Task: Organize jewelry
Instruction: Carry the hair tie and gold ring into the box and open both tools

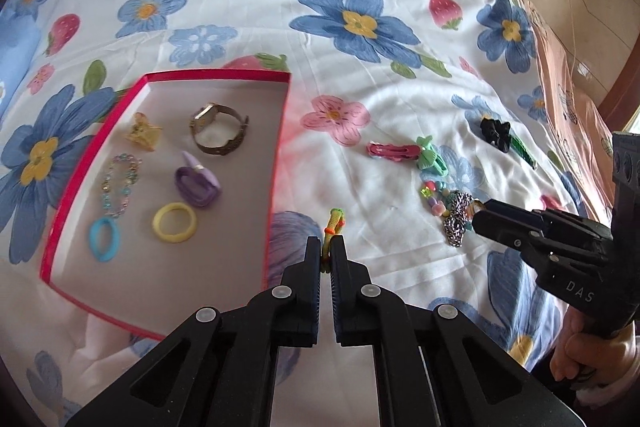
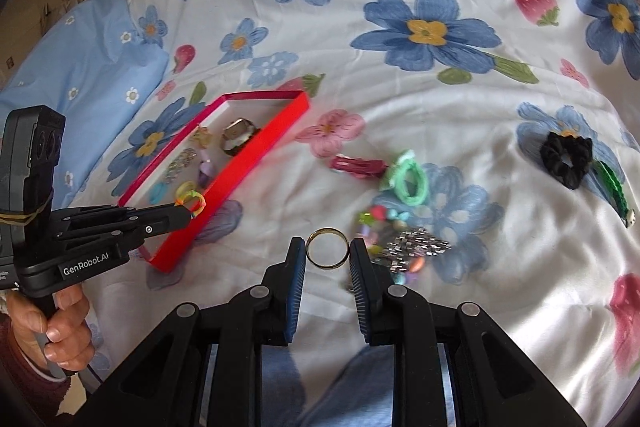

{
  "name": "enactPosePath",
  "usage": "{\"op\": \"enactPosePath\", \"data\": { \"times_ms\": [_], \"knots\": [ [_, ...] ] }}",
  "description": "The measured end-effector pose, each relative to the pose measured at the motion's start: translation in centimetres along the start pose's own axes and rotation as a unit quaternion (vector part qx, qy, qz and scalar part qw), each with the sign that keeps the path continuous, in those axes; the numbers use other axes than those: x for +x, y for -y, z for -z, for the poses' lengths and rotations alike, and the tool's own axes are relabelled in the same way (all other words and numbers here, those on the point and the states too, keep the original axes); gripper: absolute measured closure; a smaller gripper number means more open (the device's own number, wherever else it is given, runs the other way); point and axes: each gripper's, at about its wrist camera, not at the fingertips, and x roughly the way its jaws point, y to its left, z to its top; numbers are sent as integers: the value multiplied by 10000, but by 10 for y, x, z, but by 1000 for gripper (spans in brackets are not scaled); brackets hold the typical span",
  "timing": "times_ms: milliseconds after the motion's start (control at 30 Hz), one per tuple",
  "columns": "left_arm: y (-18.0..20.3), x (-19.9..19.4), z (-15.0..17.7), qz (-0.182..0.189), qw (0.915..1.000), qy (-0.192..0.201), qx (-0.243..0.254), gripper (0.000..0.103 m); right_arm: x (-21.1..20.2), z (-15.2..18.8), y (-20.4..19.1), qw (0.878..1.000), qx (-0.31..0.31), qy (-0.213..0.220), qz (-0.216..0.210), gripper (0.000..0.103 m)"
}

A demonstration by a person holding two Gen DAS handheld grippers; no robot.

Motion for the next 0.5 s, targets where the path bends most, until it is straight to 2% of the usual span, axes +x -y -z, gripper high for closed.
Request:
{"op": "enactPosePath", "data": {
  "times_ms": [500],
  "knots": [
    [-56,-46,14,-234,9981,269,-501,99,21,-13,-60,9978,-393,-117,-525,80]
  ]
}}
